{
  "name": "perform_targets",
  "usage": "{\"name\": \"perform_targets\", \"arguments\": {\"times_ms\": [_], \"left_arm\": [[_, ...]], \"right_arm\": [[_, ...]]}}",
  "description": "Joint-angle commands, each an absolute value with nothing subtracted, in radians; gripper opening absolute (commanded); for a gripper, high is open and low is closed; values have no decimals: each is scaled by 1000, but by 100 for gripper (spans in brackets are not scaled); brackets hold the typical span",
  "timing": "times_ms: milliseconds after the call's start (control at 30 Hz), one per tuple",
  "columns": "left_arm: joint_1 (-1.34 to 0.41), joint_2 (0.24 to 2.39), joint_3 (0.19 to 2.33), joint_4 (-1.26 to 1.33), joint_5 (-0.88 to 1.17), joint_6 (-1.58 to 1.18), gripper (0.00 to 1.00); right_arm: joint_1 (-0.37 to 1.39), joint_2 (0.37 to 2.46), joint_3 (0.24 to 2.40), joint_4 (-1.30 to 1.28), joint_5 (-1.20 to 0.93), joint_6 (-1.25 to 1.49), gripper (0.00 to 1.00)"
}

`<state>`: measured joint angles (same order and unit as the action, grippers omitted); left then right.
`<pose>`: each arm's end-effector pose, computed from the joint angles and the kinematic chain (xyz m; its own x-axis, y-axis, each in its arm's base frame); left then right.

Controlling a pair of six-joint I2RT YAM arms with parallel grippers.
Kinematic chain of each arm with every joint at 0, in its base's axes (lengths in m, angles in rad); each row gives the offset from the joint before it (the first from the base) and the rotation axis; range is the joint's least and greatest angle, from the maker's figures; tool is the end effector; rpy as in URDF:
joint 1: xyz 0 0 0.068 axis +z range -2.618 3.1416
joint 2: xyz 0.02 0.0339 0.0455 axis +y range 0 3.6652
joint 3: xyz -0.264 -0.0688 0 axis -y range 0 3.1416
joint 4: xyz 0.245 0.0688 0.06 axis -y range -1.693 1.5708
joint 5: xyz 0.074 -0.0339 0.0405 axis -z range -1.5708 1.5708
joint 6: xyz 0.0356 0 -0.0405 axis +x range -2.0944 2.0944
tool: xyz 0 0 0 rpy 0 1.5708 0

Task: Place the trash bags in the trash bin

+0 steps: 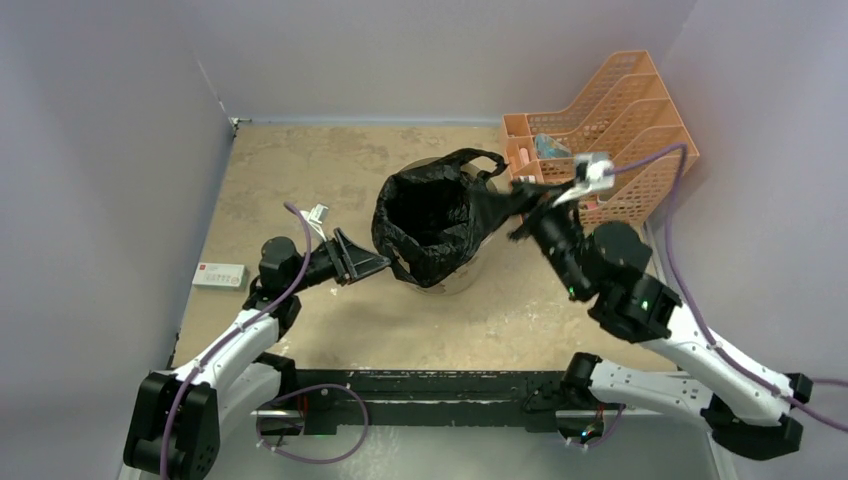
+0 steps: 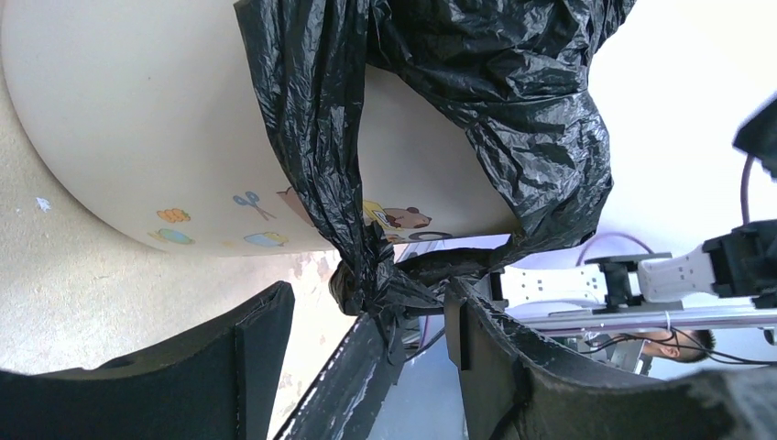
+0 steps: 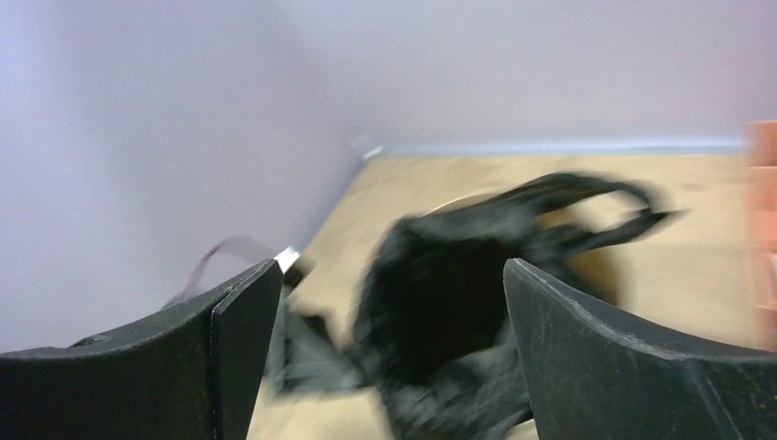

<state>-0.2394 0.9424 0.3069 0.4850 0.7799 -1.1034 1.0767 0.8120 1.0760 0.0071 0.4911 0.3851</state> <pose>0.1843 -0.0707 0.2150 -0.8191 -0.4534 -0.3513 0.2503 0.2687 -0.9302 0.0910 0.1336 0.4552 -0.0930 0.5259 -0.8455 -0.5675 0.6697 0.4790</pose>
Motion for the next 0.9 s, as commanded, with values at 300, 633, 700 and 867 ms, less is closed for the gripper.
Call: {"name": "perform_targets", "arguments": {"times_ms": [300,633,700,867], "left_arm": [[-249,888,315,475,770,-1064,61],[-250,879,324,468,773,-1062,62],[-250,879,323,468,773,-1062,62],[-250,879,325,468,779,-1063,61]], "right_arm": [[473,1036,1195,-238,76,516,87],[509,1084,1272,-312,86,386,81],[556,1111,1285,-336,144,357,81],[761,1260,1358,-478,523,376,87]]}}
